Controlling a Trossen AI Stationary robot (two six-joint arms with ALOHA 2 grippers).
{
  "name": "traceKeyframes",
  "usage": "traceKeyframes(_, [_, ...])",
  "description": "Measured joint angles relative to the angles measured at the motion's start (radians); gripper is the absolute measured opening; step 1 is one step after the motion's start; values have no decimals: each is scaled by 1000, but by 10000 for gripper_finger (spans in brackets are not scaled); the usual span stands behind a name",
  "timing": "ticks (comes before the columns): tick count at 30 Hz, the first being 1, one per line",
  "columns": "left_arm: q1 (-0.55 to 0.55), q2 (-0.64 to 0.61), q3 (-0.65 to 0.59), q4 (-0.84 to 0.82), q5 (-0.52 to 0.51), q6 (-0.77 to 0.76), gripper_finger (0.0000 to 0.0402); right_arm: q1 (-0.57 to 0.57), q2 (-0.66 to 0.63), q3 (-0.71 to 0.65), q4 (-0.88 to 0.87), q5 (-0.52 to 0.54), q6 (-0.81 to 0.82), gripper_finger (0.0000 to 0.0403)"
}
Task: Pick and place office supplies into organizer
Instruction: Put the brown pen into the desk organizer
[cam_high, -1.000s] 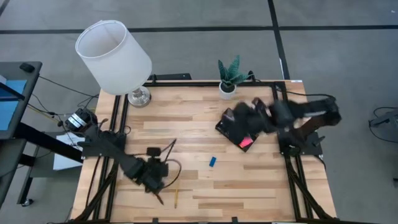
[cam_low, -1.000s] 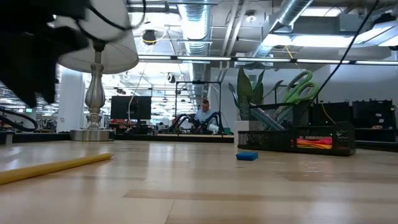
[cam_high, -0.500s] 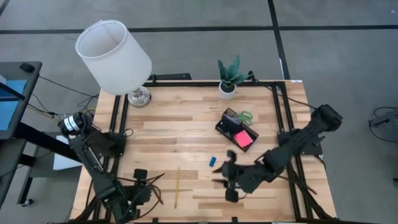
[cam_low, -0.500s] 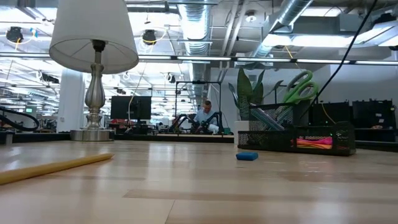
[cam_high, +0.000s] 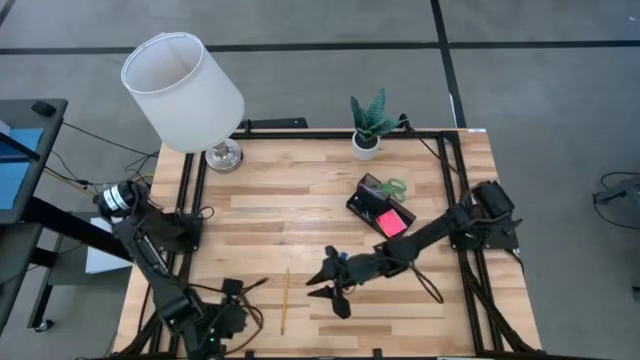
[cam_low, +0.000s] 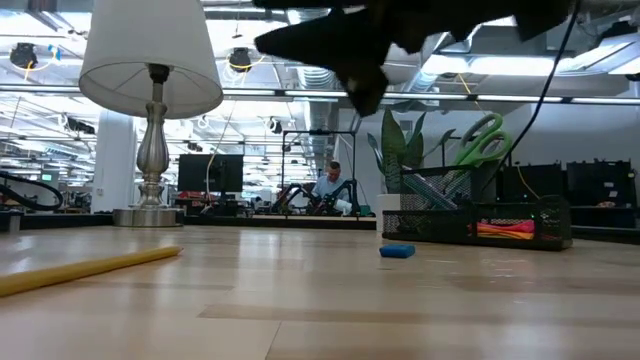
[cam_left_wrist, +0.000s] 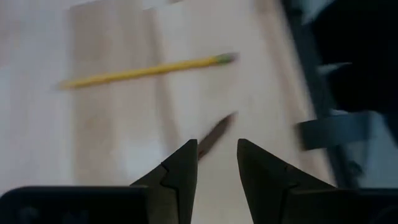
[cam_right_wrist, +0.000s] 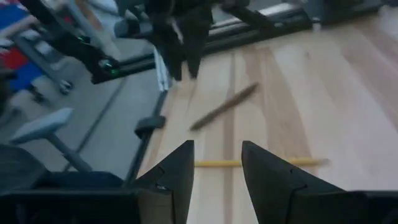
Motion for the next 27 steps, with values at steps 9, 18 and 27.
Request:
traceKeyframes(9, [94,5,0,72,180,284,106,-46,19,1,156,-96,57,127])
traceKeyframes(18, [111,92,-63,191,235,336,106,-30,21,1,162,-98,53,127])
traceKeyframes(27, [145,157,-63,223,228,383,106,-33,20,1,359,-98,53,127])
